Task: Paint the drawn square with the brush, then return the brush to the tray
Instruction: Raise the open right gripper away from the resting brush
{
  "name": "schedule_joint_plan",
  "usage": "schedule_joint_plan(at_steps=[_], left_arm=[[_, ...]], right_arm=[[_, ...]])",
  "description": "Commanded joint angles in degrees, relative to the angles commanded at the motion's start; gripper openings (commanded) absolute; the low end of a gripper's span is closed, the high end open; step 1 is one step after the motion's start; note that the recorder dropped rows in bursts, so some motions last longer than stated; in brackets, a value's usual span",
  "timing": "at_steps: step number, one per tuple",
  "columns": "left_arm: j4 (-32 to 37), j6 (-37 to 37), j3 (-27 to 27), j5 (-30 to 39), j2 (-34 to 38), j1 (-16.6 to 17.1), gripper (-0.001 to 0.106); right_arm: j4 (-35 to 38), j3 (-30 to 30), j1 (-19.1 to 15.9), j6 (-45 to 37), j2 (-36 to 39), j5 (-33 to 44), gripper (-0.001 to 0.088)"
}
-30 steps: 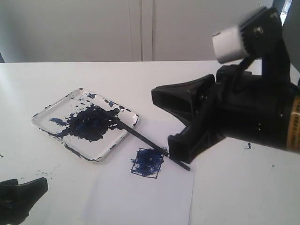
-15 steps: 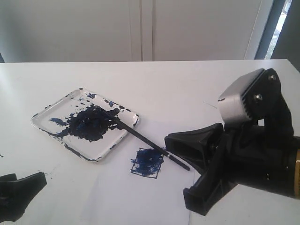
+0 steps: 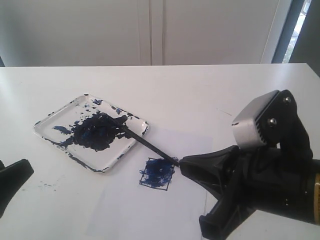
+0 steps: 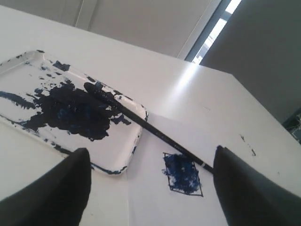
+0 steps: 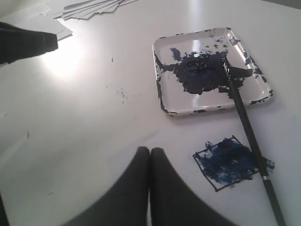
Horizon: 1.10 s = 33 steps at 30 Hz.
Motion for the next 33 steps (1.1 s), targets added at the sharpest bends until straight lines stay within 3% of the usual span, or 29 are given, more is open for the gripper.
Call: schedule_joint_plan(at_steps=[21, 33], left_arm=[[0.0, 0.0, 0.0, 0.0, -18.3, 0.0, 0.075], [0.0, 0.0, 0.0, 0.0, -19.5, 0.0, 0.075]], right_arm=[[0.1, 0.8, 0.0, 0.0, 0.0, -0.5, 0.0000], [0.1, 0.8, 0.0, 0.0, 0.0, -0.7, 0.0000]])
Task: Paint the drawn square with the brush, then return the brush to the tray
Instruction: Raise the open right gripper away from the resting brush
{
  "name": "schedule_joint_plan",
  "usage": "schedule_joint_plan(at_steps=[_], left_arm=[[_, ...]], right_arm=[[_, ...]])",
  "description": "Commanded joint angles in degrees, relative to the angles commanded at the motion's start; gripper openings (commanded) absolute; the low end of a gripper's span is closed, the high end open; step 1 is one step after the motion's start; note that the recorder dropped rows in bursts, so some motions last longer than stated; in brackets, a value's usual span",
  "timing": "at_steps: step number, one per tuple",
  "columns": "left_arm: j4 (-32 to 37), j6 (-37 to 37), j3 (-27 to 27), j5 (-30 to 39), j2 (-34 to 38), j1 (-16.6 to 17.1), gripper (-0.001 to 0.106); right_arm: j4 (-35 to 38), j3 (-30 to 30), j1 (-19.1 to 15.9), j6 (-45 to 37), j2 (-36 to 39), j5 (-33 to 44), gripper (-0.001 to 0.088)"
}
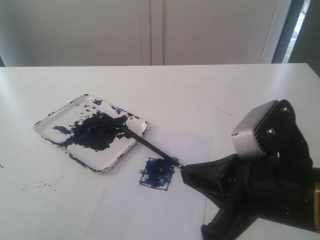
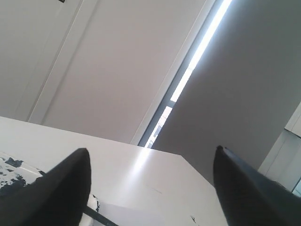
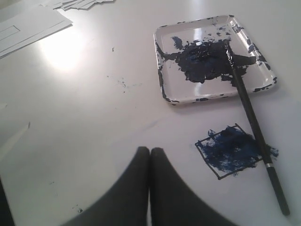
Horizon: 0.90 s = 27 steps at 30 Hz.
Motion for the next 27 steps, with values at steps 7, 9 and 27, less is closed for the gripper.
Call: schedule_joint_plan(at_steps=[7, 9, 27], left_arm=[[0.0, 0.0, 0.0, 0.1, 0.0, 0.0, 0.075], [0.0, 0.0, 0.0, 0.1, 0.0, 0.0, 0.075], [0.0, 0.0, 0.0, 39.0, 0.0, 0.0, 0.075]], right_arm=[[-0.1, 0.0, 0.0, -0.4, 0.0, -0.1, 0.0000], [-0.1, 0.0, 0.0, -0.3, 0.0, -0.2, 0.0000], [-0.1, 0.0, 0.0, -0.3, 0.0, -3.8, 0.0000]])
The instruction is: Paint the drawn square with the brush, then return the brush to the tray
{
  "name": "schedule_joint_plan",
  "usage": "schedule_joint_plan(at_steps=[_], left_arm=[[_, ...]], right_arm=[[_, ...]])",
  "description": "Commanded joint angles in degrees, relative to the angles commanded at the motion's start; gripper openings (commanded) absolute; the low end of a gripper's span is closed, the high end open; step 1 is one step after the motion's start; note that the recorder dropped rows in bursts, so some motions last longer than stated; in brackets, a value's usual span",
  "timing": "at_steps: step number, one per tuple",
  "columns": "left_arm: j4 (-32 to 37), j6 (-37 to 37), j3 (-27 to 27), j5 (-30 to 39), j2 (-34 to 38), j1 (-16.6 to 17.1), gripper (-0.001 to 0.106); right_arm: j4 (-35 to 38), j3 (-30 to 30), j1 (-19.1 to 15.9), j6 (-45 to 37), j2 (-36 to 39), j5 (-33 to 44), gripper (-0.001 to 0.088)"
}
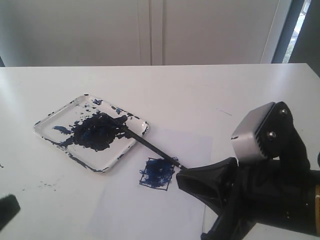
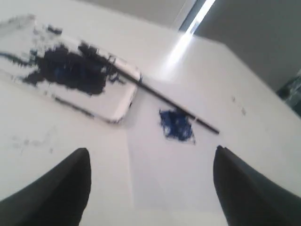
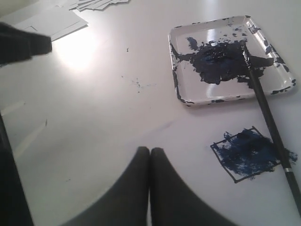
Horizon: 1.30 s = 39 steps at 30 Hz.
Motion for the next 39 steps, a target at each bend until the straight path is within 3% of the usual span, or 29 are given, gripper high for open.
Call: schedule_joint_plan(at_steps=[6, 16, 19, 25, 29, 39], left_arm=[[0.0, 0.0, 0.0, 2.1, 0.0, 0.0, 0.075], [0.0, 0.0, 0.0, 1.9, 0.0, 0.0, 0.075], [0.0, 0.0, 0.0, 1.9, 0.0, 0.0, 0.075], [0.0, 0.0, 0.0, 2.0, -1.6, 0.0, 0.075], [1.9, 0.0, 0.0, 2.0, -3.4, 0.0, 0.075], [13.6, 0.0, 0.0, 2.2, -4.0, 0.0, 0.075]], right_arm=[[0.0, 1.0, 0.0, 0.0, 0.0, 0.0, 0.0000], [2.1, 8.5, 0.0, -1.2, 0.0, -1.3, 0.0000], [9.1, 10.1, 0.0, -9.9, -0.1, -3.5, 0.0000], [34.8, 17.4, 0.0, -38.7, -0.6, -17.0, 0.0000], [45.0, 22.3, 0.0, -45.9, -0.6, -19.0, 0.0000], [43.9, 22.6, 0.0, -46.8, -0.6, -19.1, 0.0000]])
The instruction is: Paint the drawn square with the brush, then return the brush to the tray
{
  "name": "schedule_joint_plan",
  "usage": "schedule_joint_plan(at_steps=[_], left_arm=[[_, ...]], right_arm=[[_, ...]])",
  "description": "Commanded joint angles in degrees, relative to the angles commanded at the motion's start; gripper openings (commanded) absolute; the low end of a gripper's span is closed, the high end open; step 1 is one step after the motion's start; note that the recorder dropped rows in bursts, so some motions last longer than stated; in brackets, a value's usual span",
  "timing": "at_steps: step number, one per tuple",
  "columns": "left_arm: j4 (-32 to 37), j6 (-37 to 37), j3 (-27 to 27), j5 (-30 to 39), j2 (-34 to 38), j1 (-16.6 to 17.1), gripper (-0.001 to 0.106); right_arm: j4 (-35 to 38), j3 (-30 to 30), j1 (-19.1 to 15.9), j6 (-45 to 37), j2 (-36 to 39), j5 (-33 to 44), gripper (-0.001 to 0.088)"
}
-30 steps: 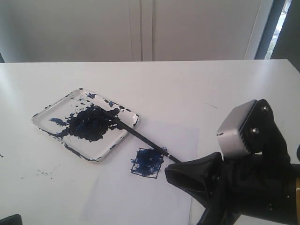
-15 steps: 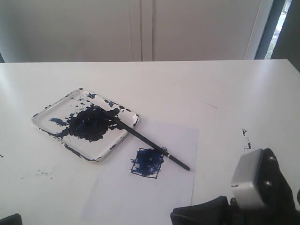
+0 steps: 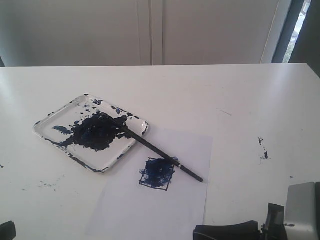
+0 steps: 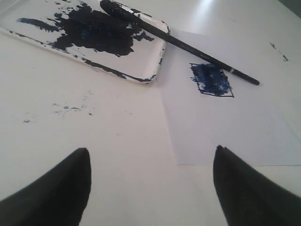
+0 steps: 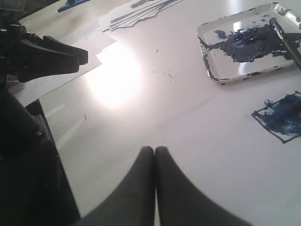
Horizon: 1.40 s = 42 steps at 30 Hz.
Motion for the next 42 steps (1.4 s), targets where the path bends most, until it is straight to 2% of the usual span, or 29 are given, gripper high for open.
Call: schedule_joint_plan(at_steps=[13, 17, 22, 42], left_arm=[[0.1, 0.0, 0.0, -0.2, 0.0, 0.0, 0.075], [0.1, 0.0, 0.0, -0.2, 0.0, 0.0, 0.075], [0.1, 0.0, 0.0, -0.2, 0.0, 0.0, 0.075], [0.1, 0.0, 0.0, -0.2, 0.0, 0.1, 0.075]], right_arm=[[-1.0, 0.0, 0.0, -2.5, 0.0, 5.7, 0.0000], [-1.0, 0.0, 0.0, 2.2, 0.0, 6.6, 0.0000], [-1.0, 0.0, 0.0, 12.5, 0.0, 7.8, 0.0000], [-1.0, 0.0, 0.0, 12.4, 0.0, 8.8, 0.0000]])
